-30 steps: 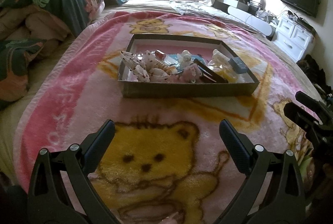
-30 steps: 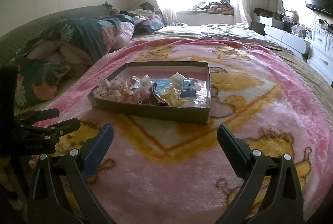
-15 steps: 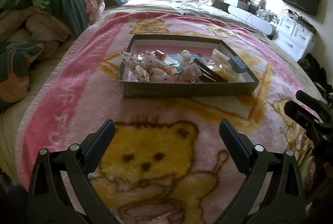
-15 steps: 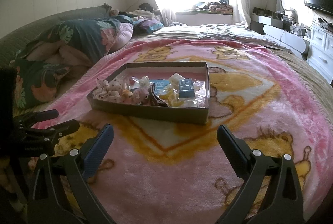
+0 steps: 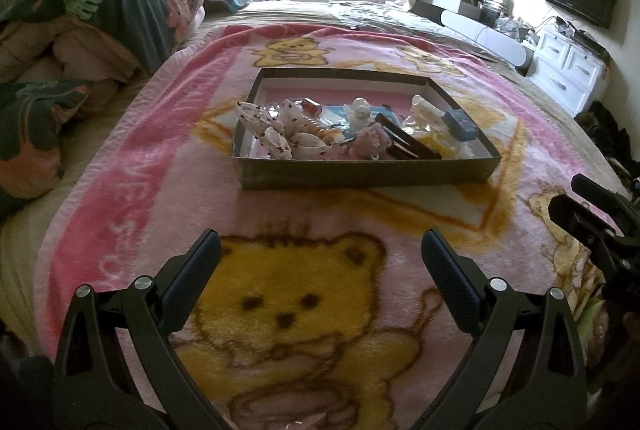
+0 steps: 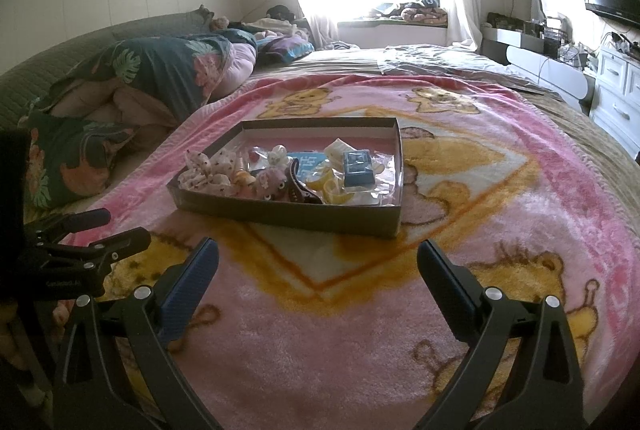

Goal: Organize jewelry

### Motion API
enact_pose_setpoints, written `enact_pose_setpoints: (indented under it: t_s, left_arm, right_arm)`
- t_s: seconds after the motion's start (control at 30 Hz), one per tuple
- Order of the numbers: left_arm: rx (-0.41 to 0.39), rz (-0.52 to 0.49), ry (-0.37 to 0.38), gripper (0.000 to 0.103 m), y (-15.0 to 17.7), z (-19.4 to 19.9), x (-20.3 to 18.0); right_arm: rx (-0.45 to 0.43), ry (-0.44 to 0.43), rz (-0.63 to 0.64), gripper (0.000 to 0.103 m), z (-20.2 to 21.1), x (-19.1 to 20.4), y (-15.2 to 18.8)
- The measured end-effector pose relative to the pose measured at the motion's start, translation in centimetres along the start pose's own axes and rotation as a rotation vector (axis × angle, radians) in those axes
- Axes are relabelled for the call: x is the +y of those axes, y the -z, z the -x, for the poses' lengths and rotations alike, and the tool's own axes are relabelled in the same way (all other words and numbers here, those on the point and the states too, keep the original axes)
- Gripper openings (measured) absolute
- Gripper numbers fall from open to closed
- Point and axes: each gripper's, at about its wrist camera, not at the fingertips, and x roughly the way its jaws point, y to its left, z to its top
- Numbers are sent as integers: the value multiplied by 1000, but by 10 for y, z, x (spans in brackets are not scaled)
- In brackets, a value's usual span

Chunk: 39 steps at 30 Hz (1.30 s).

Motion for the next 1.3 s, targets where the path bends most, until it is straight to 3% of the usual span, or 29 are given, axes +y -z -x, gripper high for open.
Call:
enact_pose_setpoints:
  t_s: [1.3]
  left_arm:
    - [1, 1, -11, 94, -1, 5, 10]
  right_arm:
    - [1, 0, 0, 99, 0, 0, 0]
